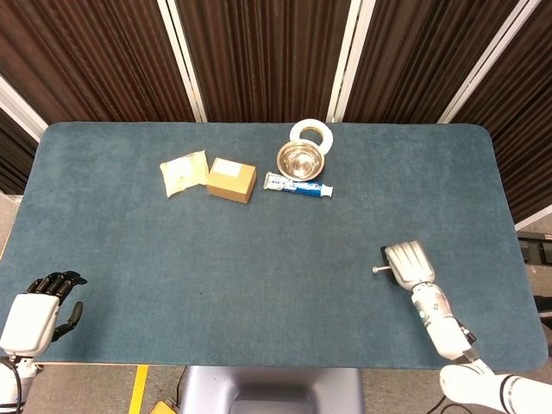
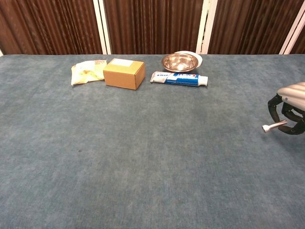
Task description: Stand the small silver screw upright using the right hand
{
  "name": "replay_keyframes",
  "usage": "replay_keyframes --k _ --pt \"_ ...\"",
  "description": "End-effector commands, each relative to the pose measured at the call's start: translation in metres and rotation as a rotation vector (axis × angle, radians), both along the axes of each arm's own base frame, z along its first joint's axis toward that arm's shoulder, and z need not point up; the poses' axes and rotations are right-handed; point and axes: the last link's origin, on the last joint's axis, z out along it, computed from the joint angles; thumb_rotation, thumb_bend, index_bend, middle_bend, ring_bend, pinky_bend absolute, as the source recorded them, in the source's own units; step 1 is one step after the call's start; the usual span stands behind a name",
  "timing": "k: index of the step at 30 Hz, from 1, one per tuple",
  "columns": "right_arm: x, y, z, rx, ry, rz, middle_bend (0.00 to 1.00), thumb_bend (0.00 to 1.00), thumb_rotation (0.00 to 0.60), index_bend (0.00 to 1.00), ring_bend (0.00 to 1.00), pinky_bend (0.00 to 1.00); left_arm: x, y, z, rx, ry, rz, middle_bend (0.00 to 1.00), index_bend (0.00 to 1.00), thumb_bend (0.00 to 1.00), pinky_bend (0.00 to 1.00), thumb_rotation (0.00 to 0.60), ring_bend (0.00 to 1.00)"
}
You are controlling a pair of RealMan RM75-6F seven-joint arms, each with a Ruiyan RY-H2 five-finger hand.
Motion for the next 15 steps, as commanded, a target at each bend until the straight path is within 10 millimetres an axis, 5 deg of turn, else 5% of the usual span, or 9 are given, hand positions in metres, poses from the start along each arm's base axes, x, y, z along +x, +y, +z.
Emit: replay_keyframes --k 1,15 --pt "0.0063 -0.0026 0.0001 0.003 0.071 0.017 0.95 0.47 0.600 0.76 0.98 0.87 0.0000 -0.0001 0.0000 -0.001 0.000 0.001 0.30 0.36 0.45 0.38 0.600 0.28" --pt "0.0154 -0.0096 -0.0027 -0.048 0.283 0.153 0.95 0.48 0.600 0.77 0.97 0.87 -0.0001 0.0000 0.0004 0.002 0.002 0.001 0.30 0.36 0.45 0.38 0.600 0.28"
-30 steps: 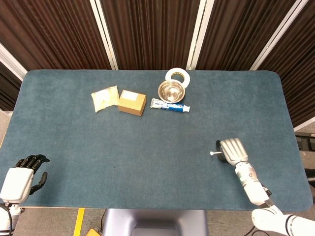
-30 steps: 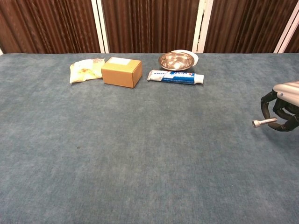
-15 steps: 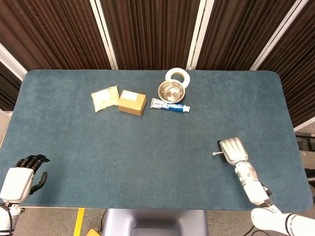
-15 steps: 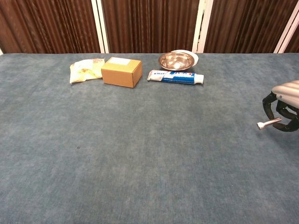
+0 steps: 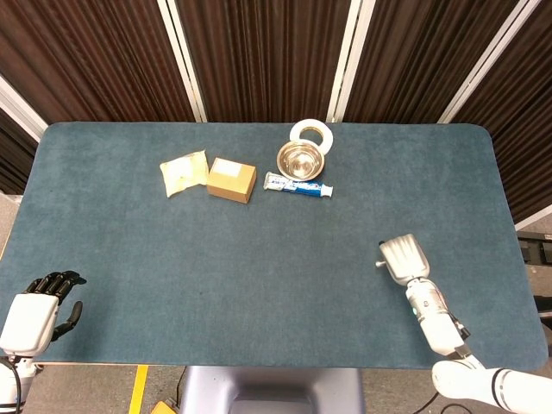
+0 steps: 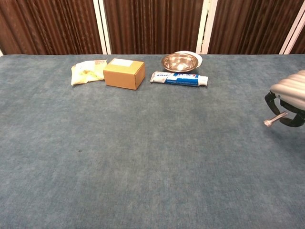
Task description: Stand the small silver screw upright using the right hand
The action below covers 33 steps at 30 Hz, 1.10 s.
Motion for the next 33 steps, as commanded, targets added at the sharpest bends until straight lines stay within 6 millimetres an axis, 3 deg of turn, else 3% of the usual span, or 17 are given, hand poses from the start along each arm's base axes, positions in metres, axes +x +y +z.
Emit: replay_keyframes --k 1,18,33 --pt "0.001 -0.001 -0.003 -0.025 0.070 0.072 0.95 0.48 0.600 0.77 0.97 0.87 0.000 0.000 0.000 0.000 0.000 0.000 0.30 0.36 0.45 0.38 0.600 0.28" --pt "-0.004 0.006 -0.023 -0.053 0.257 0.302 0.95 0.48 0.600 0.78 0.97 0.86 0.000 0.000 0.000 0.003 -0.002 -0.001 0.30 0.36 0.45 0.38 0.600 0.28" --pt "-0.007 0.008 -0.031 -0.035 0.298 0.337 0.95 0.48 0.600 0.78 0.96 0.86 -0.001 0.000 0.002 0.008 -0.007 0.002 0.30 0.35 0.45 0.38 0.600 0.28"
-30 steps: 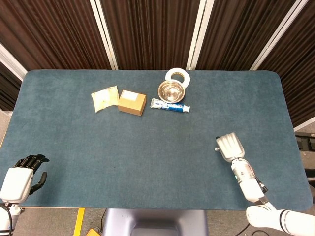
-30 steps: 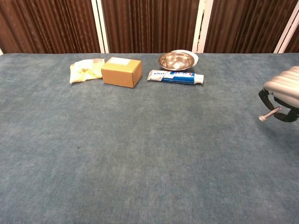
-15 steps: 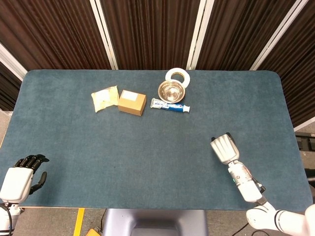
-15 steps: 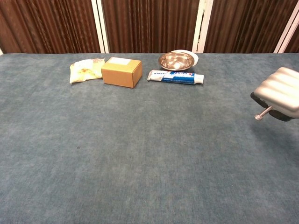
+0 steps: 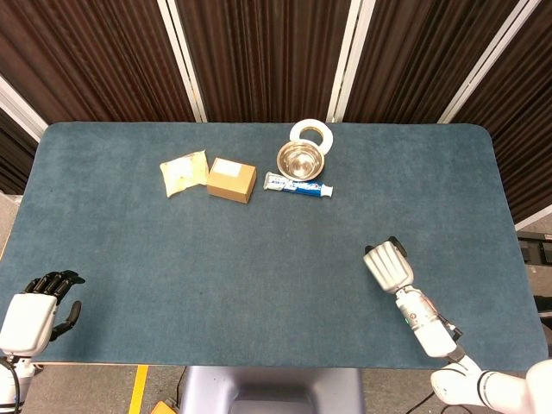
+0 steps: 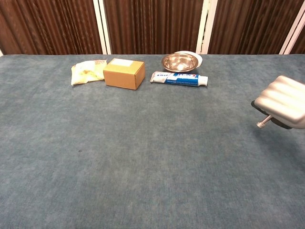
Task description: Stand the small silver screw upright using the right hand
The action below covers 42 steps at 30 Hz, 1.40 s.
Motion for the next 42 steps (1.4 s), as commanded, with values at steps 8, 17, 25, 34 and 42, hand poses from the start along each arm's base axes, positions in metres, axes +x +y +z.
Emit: replay_keyframes --k 8,17,25,34,42 --pt "-0.0004 -0.0009 -0.0021 0.010 0.013 -0.008 0.95 0.48 0.600 0.78 0.96 0.86 0.0000 0.0002 -0.0003 -0.002 0.001 0.001 0.30 0.35 0.45 0.38 0.600 0.28" --pt "0.0006 -0.0019 -0.0069 0.024 0.021 -0.021 0.95 0.48 0.600 0.74 0.96 0.85 -0.0001 0.0003 0.0002 0.001 0.000 0.000 0.30 0.35 0.45 0.38 0.600 0.28" --pt "0.0012 -0.0004 -0.0082 0.029 -0.009 -0.032 0.95 0.48 0.600 0.65 0.96 0.85 0.0001 0.0003 0.0005 0.001 -0.001 -0.002 0.30 0.35 0.45 0.38 0.600 0.28" --pt "-0.0005 0.0001 -0.0077 0.034 -0.029 -0.051 0.95 0.48 0.600 0.51 0.96 0.85 0.0002 0.0001 0.0000 -0.001 0.002 -0.002 0.30 0.35 0.45 0.38 0.600 0.28" --pt "-0.0015 0.0023 -0.0055 0.036 -0.046 -0.068 0.95 0.46 0.600 0.44 0.96 0.85 0.0001 0.0000 0.0000 0.000 0.002 -0.003 0.30 0.35 0.45 0.38 0.600 0.28"
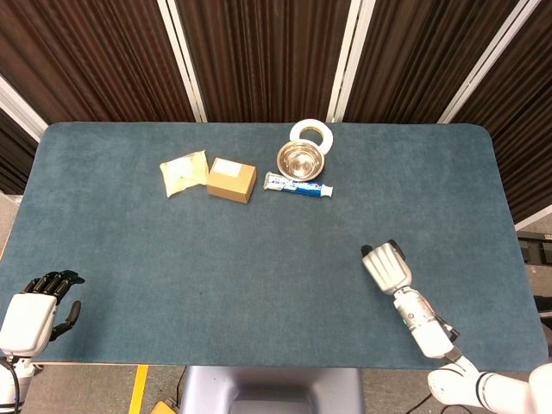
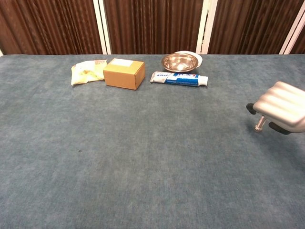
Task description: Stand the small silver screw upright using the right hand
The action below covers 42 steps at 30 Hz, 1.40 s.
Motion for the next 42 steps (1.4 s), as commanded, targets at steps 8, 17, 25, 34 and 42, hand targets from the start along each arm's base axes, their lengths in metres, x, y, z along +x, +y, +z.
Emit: replay_keyframes --k 8,17,25,34,42 --pt "0.005 0.019 0.024 -0.079 -0.116 -0.130 0.95 0.37 0.600 0.37 0.93 0.83 0.000 0.000 0.000 0.001 0.001 -0.001 0.30 0.35 0.45 0.38 0.600 0.28" --pt "0.017 0.044 0.066 -0.160 -0.371 -0.172 0.71 0.23 0.600 0.35 0.77 0.81 0.001 -0.001 -0.001 -0.004 0.005 -0.002 0.30 0.35 0.45 0.38 0.600 0.28" --pt "-0.009 0.066 0.097 -0.185 -0.707 -0.257 0.32 0.21 0.600 0.29 0.22 0.44 0.002 -0.001 -0.002 -0.007 0.000 -0.009 0.30 0.35 0.45 0.38 0.600 0.28" --pt "-0.045 0.098 0.126 -0.265 -0.863 -0.301 0.06 0.20 0.600 0.05 0.01 0.21 0.001 -0.001 -0.001 0.002 0.000 -0.007 0.30 0.35 0.45 0.38 0.600 0.28" --pt "-0.049 0.108 0.126 -0.258 -0.815 -0.328 0.00 0.15 0.600 0.00 0.00 0.17 0.003 0.000 -0.003 0.052 0.013 -0.008 0.30 0.35 0.45 0.38 0.600 0.29"
